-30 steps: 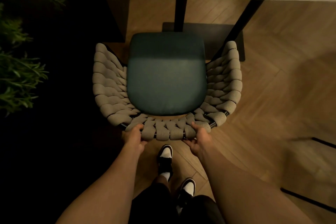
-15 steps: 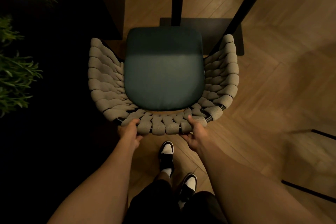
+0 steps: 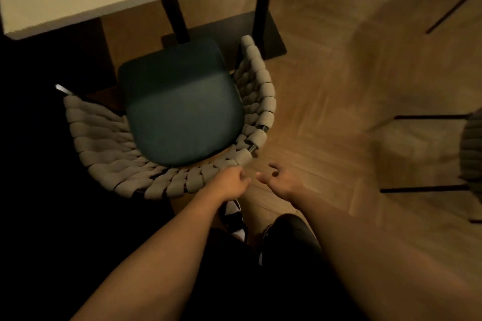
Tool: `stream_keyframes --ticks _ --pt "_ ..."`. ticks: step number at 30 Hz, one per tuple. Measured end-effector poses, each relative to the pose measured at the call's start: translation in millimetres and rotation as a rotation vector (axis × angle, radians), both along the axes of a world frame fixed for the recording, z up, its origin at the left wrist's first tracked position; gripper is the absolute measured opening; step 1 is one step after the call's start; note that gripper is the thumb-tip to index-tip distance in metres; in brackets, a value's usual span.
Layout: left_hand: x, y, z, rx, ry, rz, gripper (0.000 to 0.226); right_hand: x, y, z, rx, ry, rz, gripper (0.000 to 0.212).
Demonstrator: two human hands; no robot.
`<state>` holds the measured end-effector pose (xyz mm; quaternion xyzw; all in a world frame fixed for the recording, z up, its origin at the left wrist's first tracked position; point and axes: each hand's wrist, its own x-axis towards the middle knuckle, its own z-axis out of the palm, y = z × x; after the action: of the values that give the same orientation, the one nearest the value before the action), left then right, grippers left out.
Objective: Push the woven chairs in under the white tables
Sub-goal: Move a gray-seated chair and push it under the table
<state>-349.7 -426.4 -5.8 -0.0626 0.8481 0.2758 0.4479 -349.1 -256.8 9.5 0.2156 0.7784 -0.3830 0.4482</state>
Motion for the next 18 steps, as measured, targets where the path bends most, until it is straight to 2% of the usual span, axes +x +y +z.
stream_keyframes --ticks 3,7,18 --pt "-23.3 44.0 10.3 -0.005 0.112 -0.201 0.044 2.5 30.9 12.6 0.047 0.029 -0.006 0.069" --pt "-50.1 100.4 14.9 -0.023 0.157 -0.478 0.044 9.4 82.0 26.3 0.115 0.073 -0.082 0.063" --pt "-123.4 279.4 11.7 -0.05 0.127 -0.875 0.035 10.0 258.4 34.2 0.136 0.107 -0.415 0.057"
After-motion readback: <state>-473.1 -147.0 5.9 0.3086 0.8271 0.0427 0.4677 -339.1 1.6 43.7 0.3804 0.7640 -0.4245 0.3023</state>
